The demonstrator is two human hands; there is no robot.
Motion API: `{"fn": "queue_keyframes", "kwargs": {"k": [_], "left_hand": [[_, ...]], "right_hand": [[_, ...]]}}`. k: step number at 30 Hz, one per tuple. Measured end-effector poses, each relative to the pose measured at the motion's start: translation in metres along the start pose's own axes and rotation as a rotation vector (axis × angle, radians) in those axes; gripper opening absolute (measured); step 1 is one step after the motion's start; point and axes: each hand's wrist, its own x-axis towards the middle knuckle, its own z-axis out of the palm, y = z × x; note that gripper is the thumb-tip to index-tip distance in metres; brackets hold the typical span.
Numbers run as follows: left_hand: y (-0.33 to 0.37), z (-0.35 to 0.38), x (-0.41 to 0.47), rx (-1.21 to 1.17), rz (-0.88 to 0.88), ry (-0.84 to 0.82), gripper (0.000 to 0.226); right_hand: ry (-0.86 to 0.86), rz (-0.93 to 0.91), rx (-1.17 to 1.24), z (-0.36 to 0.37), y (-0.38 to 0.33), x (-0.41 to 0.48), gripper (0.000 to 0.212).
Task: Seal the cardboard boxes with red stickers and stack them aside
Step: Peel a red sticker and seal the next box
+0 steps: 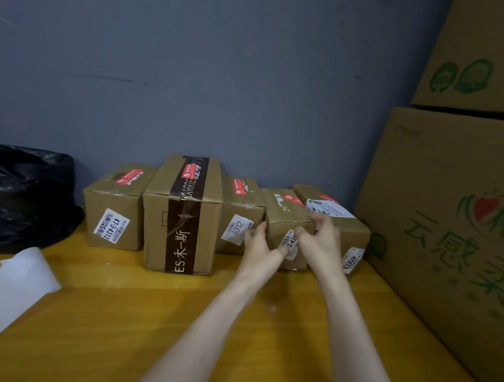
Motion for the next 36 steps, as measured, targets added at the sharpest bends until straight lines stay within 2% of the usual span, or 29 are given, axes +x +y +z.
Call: {"fn": "queue_keyframes", "kwargs": {"k": [5, 8, 15, 19, 22, 24, 30, 33, 36], "left_hand": [[0.010, 0.000, -0.006, -0.015, -0.004, -0.009, 0.070], [0.009, -0.002, -0.005, -0.037, -0.021, -0.014, 0.080], [0.026, -0.012, -0.021, -0.135, 0.016, -0.028, 0.040], [0.042, -0.021, -0.030, -0.180, 0.042, -0.029, 0.030], [0.062, -0.032, -0.039, -0.204, 0.091, -0.035, 0.028], [0.075, -0.041, -0.045, -0.208, 0.135, -0.036, 0.035], [0.095, -0.070, -0.065, -0.096, 0.268, 0.056, 0.083], [0.100, -0.087, -0.074, -0.048, 0.292, 0.131, 0.095], [0.099, -0.107, -0.080, -0.005, 0.297, 0.180, 0.105]], "right_hand": [[0.016, 0.040, -0.079, -0.002, -0.006, -0.001, 0.044], [0.011, 0.049, -0.069, -0.006, -0.010, -0.002, 0.024], [0.053, -0.011, -0.005, -0.021, -0.037, -0.013, 0.033], [0.094, -0.087, 0.049, -0.036, -0.055, -0.023, 0.038], [0.093, -0.115, 0.087, -0.044, -0.068, -0.030, 0.034], [0.085, -0.157, 0.098, -0.048, -0.076, -0.038, 0.031], [0.070, -0.358, 0.055, -0.042, -0.103, -0.074, 0.027], [0.076, -0.453, -0.011, -0.030, -0.114, -0.094, 0.025], [0.105, -0.553, 0.048, -0.015, -0.123, -0.117, 0.019]]}}
